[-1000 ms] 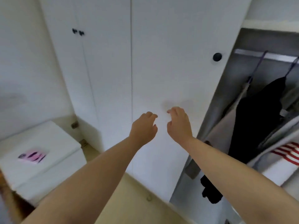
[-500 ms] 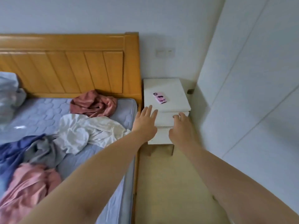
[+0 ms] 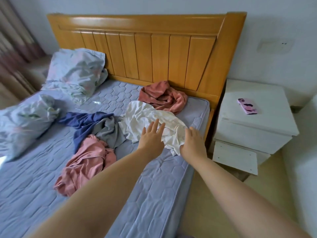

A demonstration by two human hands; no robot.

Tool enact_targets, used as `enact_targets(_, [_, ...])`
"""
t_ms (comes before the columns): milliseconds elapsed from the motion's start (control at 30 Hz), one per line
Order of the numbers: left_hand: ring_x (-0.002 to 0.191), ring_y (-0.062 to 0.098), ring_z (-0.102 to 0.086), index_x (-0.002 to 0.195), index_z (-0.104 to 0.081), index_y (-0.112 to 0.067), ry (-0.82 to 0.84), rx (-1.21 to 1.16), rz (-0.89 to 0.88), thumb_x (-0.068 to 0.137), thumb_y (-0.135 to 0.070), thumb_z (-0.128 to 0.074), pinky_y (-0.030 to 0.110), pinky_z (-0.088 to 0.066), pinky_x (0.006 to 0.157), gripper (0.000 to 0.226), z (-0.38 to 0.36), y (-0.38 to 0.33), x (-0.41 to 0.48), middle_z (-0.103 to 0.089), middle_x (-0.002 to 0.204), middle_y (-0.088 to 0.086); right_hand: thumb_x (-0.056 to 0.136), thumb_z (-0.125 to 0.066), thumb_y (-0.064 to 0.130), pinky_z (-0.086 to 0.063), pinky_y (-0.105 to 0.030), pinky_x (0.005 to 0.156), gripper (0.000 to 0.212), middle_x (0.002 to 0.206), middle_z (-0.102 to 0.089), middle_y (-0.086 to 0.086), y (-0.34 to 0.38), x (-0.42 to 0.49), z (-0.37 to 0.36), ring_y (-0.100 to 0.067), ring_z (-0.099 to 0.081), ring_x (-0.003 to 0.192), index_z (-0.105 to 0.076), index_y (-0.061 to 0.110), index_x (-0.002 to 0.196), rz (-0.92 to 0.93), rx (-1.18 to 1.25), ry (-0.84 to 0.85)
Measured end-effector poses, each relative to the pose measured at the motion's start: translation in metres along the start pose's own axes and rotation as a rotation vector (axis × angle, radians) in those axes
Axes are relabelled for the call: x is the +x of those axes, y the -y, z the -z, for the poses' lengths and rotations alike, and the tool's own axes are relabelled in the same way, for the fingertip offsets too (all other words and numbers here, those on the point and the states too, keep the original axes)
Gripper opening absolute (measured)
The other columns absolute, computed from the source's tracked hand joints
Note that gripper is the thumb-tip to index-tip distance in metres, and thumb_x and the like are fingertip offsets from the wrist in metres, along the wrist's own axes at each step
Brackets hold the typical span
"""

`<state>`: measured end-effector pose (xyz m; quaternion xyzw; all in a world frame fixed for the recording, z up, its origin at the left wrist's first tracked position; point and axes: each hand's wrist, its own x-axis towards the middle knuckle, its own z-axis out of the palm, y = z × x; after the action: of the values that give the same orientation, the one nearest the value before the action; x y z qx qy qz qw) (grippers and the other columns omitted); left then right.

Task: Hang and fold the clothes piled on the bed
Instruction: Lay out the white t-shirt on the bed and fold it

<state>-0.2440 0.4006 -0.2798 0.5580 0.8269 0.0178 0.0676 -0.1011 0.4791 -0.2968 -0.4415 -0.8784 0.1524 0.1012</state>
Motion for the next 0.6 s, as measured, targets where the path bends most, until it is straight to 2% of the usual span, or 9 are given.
enact_targets(100, [0.147,0.024,0.004,0.152,-0.001,-0.022,-0.025,-0.012,0.011,0.094,-0.024,-0.048,0.045,-0.005,0.120,0.075,-0.050,0.016,0.022,0.008,0.160,0.004,0.089,-0.058,0.025,-0.025,-0.039,0.115,0.067,0.152,-0.025,-0.010,-0.015,0.022,-0.051,-0.027,-0.023,0.140,-0.025,0.011,0.145,0.000,0.018,0.005])
enact_targets(200, [0.147,0.023,0.005,0.152,0.000,-0.022,-0.025,-0.005,-0.001,0.094,-0.023,-0.047,0.044,-0.005,0.119,0.074,-0.113,0.027,0.047,0.010,0.160,0.004,0.089,-0.058,0.026,-0.026,-0.041,0.114,0.064,0.151,-0.026,-0.011,-0.040,0.042,-0.102,-0.028,-0.024,0.140,-0.027,0.010,0.143,-0.008,-0.020,0.033])
enact_targets(367, [0.146,0.028,0.016,0.151,0.013,-0.025,0.178,0.094,0.002,0.099,-0.032,-0.042,0.049,-0.001,0.118,0.076,-0.217,0.054,0.081,0.023,0.157,0.007,0.092,-0.053,0.025,-0.024,-0.039,0.113,0.058,0.152,-0.021,-0.012,-0.073,0.059,-0.193,-0.030,-0.022,0.139,-0.027,0.010,0.141,-0.097,-0.046,0.121])
enact_targets(467, [0.146,0.027,0.018,0.150,0.017,-0.027,0.270,0.104,0.000,0.099,-0.037,-0.037,0.052,-0.001,0.118,0.074,-0.266,0.082,0.103,0.025,0.157,0.006,0.094,-0.051,0.026,-0.021,-0.038,0.116,0.062,0.157,-0.010,-0.013,-0.074,0.059,-0.251,-0.028,-0.013,0.144,-0.021,0.010,0.146,-0.185,-0.024,0.185])
enact_targets(600, [0.145,0.025,0.018,0.149,0.016,-0.032,0.257,0.065,-0.008,0.100,-0.044,-0.025,0.054,-0.002,0.117,0.065,-0.310,0.124,0.124,0.022,0.158,0.003,0.092,-0.051,0.029,-0.011,-0.038,0.119,0.072,0.159,-0.002,-0.013,-0.055,0.061,-0.310,-0.028,-0.004,0.146,-0.013,0.012,0.150,-0.245,-0.060,0.170])
